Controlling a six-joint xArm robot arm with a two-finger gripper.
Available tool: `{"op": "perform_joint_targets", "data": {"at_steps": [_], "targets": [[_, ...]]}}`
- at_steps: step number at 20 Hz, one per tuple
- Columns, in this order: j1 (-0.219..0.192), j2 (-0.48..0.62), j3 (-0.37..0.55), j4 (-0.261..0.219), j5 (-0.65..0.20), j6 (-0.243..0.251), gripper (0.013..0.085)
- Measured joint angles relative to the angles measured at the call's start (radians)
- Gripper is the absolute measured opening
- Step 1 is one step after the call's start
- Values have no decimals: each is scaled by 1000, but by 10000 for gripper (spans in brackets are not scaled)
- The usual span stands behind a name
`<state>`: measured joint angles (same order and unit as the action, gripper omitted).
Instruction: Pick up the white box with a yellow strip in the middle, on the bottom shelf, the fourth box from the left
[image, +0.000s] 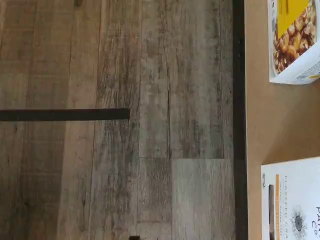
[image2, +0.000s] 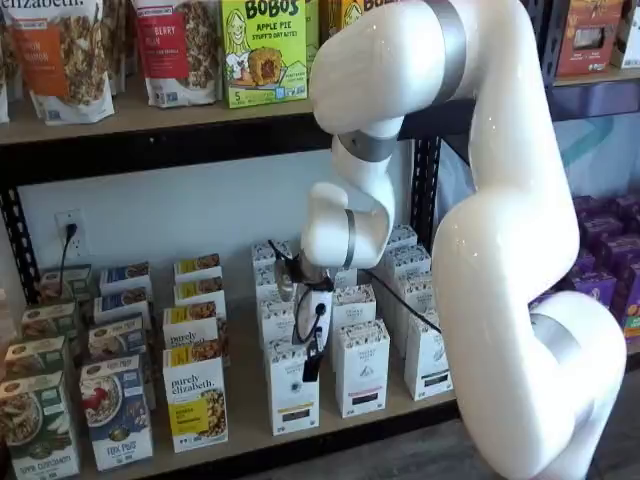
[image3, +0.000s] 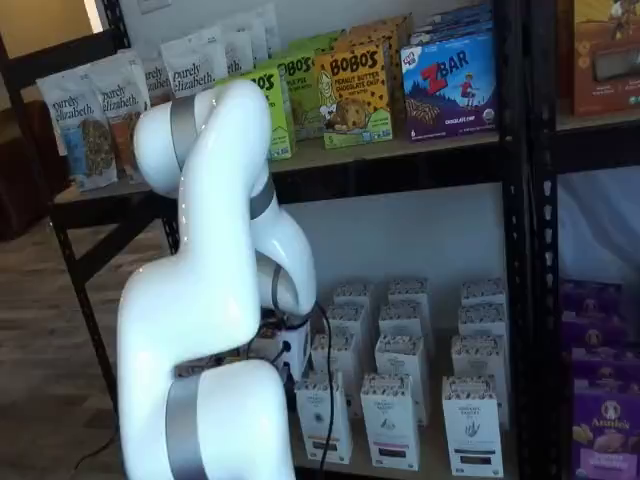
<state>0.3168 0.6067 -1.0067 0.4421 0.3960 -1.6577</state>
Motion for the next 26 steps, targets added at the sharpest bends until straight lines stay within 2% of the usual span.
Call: {"op": "perform_joint_targets", "data": {"at_steps": [4, 6, 9, 14, 15, 22, 26], "targets": [[-4, -9, 21, -49, -30, 39, 850], [-6, -12, 25, -47, -31, 36, 850], [-2, -12, 31, 5, -50, -11, 850], [18, 6, 25, 179, -105, -158, 850], [20, 13, 18, 200, -108, -174, 850], [10, 74, -62, 249, -101, -226, 850], [-6, 109, -112, 247, -90, -235, 850]]}}
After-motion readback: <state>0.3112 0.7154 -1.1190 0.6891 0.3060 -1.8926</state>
